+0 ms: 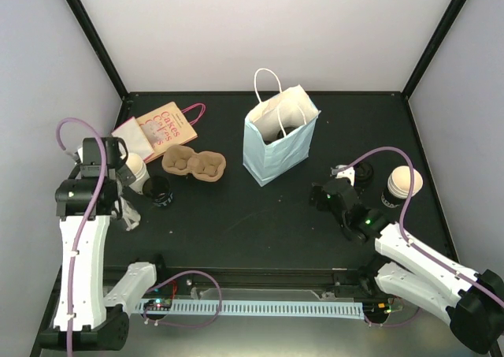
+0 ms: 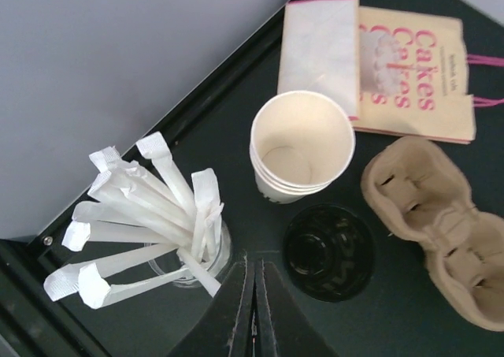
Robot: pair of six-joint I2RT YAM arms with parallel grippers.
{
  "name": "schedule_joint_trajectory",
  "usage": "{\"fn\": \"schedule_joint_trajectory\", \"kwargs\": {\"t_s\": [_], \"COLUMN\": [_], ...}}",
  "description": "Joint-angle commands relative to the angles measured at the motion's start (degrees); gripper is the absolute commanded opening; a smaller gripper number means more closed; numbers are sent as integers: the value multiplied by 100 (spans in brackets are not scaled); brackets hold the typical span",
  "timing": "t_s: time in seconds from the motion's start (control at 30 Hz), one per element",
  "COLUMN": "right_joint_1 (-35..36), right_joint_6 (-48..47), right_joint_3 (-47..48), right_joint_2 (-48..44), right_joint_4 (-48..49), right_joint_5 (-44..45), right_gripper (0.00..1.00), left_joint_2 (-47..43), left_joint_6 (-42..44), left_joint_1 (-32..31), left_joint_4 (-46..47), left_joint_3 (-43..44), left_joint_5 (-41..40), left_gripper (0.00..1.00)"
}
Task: Pack the takeout coffee
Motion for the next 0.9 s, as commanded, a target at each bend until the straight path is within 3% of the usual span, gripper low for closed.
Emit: {"fn": "schedule_joint_trajectory", "kwargs": {"t_s": [0.0, 0.47, 0.87], "right_joint_1": [-16, -17, -15], "right_joint_6": [91, 98, 107], "right_joint_3": [40, 49, 49], "right_joint_2": [23, 45, 43], "right_joint_4": [158, 151, 143], "right_joint_5": [94, 96, 109], "right_gripper": [100, 100, 100], "left_joint_2": [-144, -484, -623], "left_joint_6": [-19, 44, -97], "left_joint_1": [42, 46, 40], "left_joint_4": [-256, 59, 1279], "left_joint_3": [505, 1235, 1647], "left_joint_5": [320, 996, 3119], "left_gripper": [2, 2, 2]}}
